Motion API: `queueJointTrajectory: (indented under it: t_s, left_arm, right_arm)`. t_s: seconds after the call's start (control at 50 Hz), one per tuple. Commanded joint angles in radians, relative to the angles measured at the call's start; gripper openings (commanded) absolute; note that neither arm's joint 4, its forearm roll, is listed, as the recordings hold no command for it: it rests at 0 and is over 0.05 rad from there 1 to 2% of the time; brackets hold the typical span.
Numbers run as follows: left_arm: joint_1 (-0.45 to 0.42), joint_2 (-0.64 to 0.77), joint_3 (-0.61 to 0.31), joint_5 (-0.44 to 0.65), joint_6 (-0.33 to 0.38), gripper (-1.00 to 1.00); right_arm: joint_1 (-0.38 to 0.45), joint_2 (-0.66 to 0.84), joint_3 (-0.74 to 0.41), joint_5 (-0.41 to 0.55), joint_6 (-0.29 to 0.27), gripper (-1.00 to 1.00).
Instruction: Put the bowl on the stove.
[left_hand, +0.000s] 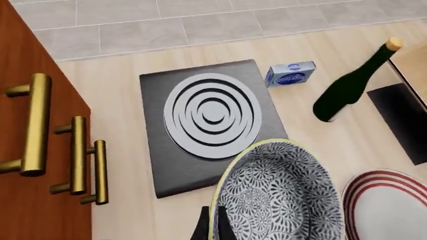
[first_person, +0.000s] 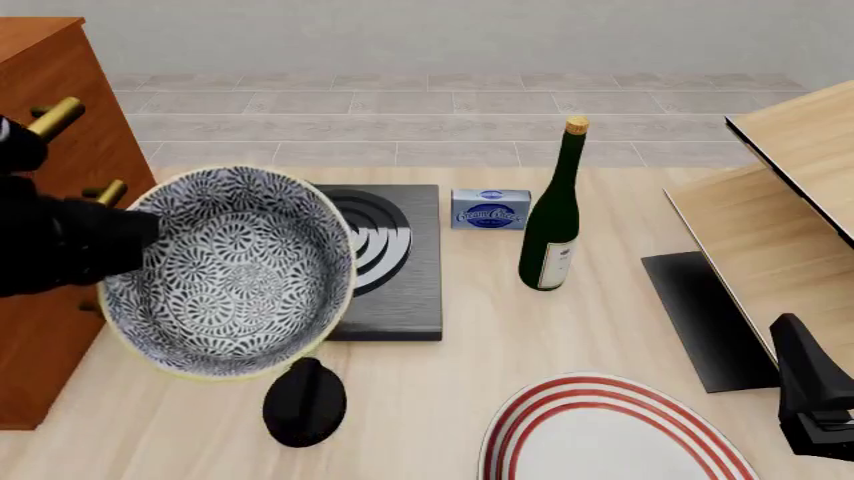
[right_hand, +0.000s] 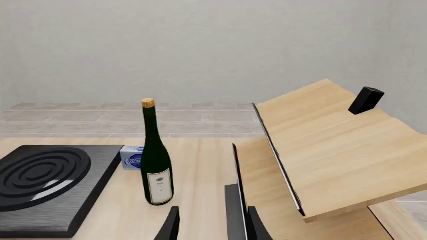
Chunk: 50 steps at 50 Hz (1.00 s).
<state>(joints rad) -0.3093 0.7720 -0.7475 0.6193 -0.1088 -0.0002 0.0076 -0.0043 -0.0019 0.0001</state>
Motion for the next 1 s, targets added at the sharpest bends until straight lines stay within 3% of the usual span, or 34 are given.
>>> queueJointTrajectory:
  t_s: [0.02,0.32,0.4,0.64,0.72,1.0]
  left_arm:
    - [-0.017,0.019,-0.027,-0.016,-0.121,-1.0]
    - [-0.079,0.031,-0.039,-0.04,-0.273,-1.0]
    - [-0.061,0.059,-0.052,-0.07,-0.319,-1.0]
    - [-0.016,0.159,-0.089,-0.153,-0.336,-1.0]
    - [0.037,0.206,-0.111,-0.178,-0.354,-1.0]
    - [0.128,0.297,-0.162,-0.243,-0.308,-1.0]
  right_arm:
    - [0.0,0.0,0.0,0.0,0.0,1.0]
    - [0.0,0.0,0.0,0.0,0.0,1.0]
    - [0.0,0.0,0.0,0.0,0.0,1.0]
    - [0.0,0.0,0.0,0.0,0.0,1.0]
    - [0.0,0.0,0.0,0.0,0.0,1.0]
    - [0.0,0.0,0.0,0.0,0.0,1.0]
